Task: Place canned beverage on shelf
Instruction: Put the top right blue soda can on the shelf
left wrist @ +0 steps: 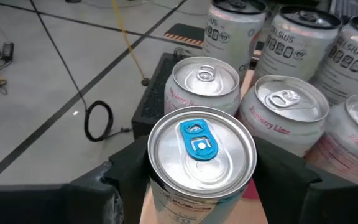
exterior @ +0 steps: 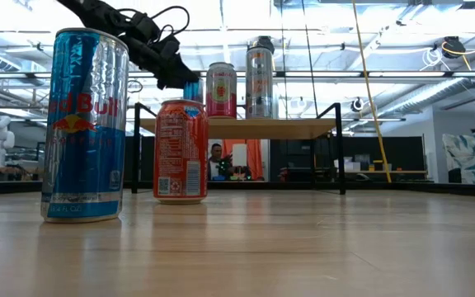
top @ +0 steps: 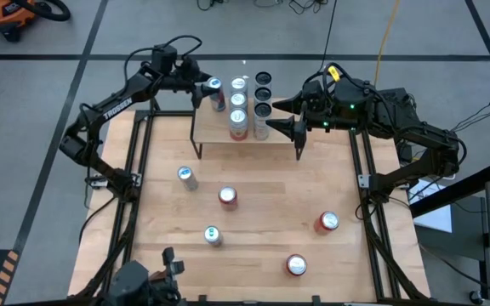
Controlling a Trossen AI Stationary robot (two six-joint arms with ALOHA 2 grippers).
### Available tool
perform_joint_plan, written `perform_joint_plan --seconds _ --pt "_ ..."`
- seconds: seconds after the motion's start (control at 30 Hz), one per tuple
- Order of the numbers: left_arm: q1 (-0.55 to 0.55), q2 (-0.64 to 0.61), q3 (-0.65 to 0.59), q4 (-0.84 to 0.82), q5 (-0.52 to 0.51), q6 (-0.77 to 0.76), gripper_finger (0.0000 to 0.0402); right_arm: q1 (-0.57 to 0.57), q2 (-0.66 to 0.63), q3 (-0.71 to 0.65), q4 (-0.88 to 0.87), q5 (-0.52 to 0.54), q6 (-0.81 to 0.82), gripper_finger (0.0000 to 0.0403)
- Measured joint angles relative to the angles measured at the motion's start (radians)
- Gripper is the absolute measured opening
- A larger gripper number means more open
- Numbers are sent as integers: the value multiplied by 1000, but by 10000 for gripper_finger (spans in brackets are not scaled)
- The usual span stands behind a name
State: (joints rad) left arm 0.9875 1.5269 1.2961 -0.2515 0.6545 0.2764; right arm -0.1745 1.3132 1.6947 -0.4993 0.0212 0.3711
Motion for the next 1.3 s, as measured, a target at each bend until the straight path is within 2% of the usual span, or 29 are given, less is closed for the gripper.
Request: perform_joint_plan --seconds 0.47,1.0,1.3 --pt "63 0 0 6 136 78 238 0 0 0 -9 0 28 322" --pt "96 21 0 3 205 133 238 0 0 0 -17 0 37 322" --pt "95 21 0 -21 203 176 238 0 0 0 -29 0 37 322"
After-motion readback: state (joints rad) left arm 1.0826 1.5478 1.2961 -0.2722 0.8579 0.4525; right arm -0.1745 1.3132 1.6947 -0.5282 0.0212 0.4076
